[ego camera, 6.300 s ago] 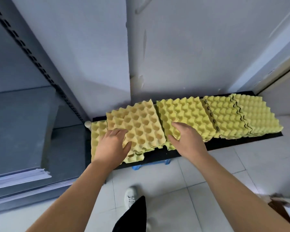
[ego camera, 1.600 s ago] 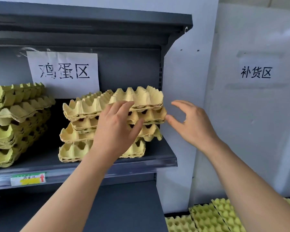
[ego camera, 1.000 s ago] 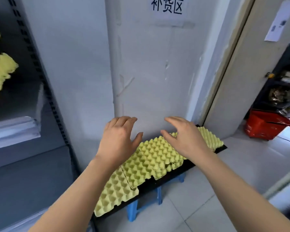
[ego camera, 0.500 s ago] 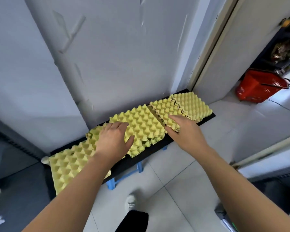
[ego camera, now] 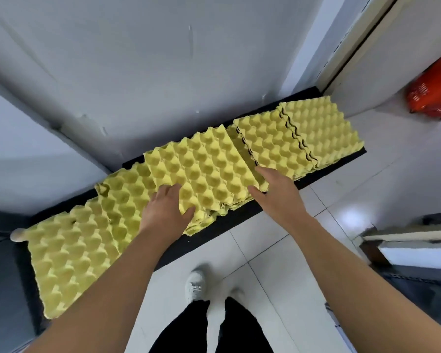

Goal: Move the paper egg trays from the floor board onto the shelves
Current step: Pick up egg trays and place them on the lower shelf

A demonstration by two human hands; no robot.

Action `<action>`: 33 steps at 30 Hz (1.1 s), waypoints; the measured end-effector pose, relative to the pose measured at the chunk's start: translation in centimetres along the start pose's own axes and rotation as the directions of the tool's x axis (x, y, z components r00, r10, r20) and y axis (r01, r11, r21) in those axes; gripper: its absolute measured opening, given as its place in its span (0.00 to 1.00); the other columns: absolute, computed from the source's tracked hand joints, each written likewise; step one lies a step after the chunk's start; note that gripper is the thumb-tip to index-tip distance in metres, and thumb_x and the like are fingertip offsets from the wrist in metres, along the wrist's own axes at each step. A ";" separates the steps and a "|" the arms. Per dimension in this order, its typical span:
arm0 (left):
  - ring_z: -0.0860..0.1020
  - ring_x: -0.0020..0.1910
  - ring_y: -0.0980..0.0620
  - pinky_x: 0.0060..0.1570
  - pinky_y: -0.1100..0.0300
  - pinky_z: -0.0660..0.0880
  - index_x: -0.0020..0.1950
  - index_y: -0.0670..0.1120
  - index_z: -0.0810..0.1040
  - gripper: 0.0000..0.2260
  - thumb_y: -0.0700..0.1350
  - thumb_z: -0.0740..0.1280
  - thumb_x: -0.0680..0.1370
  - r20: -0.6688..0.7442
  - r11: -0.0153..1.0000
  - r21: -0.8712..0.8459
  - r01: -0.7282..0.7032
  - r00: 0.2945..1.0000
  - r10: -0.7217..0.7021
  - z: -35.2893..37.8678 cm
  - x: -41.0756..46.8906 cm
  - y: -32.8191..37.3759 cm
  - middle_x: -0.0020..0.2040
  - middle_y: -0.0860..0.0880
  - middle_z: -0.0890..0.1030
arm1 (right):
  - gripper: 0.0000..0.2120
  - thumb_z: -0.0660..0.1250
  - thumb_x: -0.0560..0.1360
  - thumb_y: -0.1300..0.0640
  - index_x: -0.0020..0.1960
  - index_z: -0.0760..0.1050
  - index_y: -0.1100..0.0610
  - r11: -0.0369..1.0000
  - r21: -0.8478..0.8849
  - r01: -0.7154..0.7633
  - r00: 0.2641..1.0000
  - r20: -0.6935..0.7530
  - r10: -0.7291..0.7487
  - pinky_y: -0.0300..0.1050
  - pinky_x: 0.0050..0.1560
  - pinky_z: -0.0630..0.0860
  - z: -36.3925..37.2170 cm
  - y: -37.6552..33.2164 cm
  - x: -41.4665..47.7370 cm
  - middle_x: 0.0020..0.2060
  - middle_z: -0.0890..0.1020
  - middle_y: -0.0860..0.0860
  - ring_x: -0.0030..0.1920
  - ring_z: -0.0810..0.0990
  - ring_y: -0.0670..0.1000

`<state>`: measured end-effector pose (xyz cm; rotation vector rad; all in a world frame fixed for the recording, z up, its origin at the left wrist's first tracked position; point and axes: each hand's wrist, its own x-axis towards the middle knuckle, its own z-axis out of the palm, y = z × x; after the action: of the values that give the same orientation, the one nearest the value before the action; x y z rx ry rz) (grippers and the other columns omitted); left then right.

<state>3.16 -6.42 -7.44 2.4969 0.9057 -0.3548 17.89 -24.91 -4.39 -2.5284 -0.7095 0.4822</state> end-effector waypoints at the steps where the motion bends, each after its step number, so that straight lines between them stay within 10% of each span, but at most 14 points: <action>1: 0.66 0.68 0.44 0.58 0.50 0.71 0.75 0.49 0.58 0.31 0.58 0.63 0.77 0.014 1.000 0.003 0.027 1.000 -0.027 1.0 0.9 -0.2 0.73 0.48 0.62 | 0.25 0.66 0.77 0.52 0.71 0.67 0.58 1.000 0.002 0.004 1.000 0.024 -0.004 0.44 0.61 0.68 1.0 0.8 1.1 0.66 0.73 0.53 0.65 0.71 0.52; 12: 0.56 0.74 0.40 0.69 0.45 0.62 0.78 0.50 0.40 0.57 0.59 0.77 0.64 0.131 0.881 -0.222 0.418 0.908 -0.398 11.8 7.4 -3.9 0.76 0.43 0.53 | 0.43 0.70 0.71 0.41 0.76 0.50 0.53 0.997 -0.068 -0.040 0.956 0.288 0.058 0.51 0.70 0.60 11.0 9.0 10.7 0.75 0.56 0.56 0.75 0.56 0.56; 33: 0.62 0.72 0.43 0.67 0.46 0.67 0.78 0.47 0.45 0.56 0.54 0.80 0.63 -0.080 0.811 -0.439 0.386 0.882 -0.463 8.7 4.6 -1.8 0.76 0.44 0.54 | 0.48 0.73 0.63 0.37 0.75 0.54 0.49 0.994 0.112 -0.007 0.958 0.285 -0.026 0.59 0.70 0.64 8.0 6.4 10.3 0.75 0.54 0.53 0.74 0.57 0.56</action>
<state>4.73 -7.12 -17.32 1.9423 1.4601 -0.0540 25.14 -21.32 -16.45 -2.3734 -0.7737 0.8728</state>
